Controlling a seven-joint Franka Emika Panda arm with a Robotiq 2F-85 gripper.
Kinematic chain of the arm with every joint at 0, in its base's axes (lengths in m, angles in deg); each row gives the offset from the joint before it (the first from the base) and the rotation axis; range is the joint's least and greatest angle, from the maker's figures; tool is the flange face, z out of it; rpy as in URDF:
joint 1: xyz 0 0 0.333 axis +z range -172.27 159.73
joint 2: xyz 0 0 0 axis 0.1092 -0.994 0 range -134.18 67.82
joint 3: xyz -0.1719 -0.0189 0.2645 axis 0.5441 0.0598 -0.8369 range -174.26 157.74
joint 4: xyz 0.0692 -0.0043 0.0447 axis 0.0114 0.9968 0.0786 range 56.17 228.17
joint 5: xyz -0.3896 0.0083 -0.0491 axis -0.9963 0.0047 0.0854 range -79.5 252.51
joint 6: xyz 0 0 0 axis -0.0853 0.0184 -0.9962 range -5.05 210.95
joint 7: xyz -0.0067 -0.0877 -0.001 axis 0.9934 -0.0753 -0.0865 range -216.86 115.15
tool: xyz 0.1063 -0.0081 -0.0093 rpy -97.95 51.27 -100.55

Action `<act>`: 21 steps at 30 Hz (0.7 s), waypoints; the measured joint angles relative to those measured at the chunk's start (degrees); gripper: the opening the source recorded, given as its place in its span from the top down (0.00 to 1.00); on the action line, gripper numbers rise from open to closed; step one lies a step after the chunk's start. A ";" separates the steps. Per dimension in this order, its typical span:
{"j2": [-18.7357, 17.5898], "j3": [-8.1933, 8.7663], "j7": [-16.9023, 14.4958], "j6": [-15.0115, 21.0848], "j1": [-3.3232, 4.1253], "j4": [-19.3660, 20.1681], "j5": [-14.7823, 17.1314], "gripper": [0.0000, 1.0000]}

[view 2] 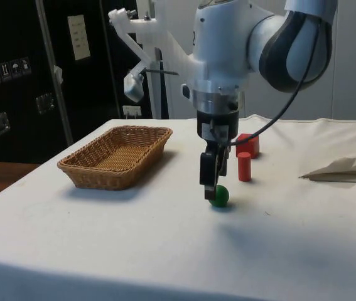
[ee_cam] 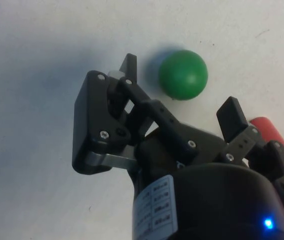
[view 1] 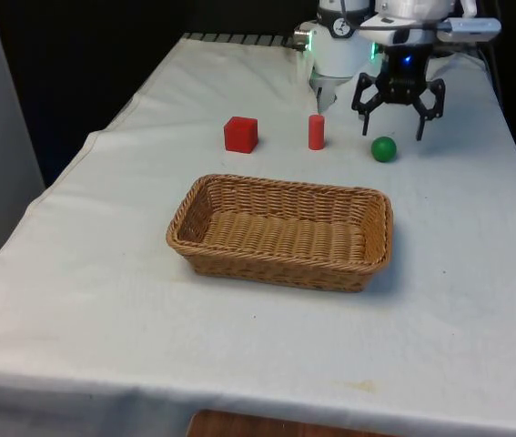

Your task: Pick up the object to the left of the cylinder and place it into the basket.

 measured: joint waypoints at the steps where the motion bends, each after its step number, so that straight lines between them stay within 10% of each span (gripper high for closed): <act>1: -0.06 0.11 -0.06 0.11 0.00 0.06 0.00 0.00; 21: -4.18 1.38 -0.69 4.41 -0.11 0.29 0.00 0.00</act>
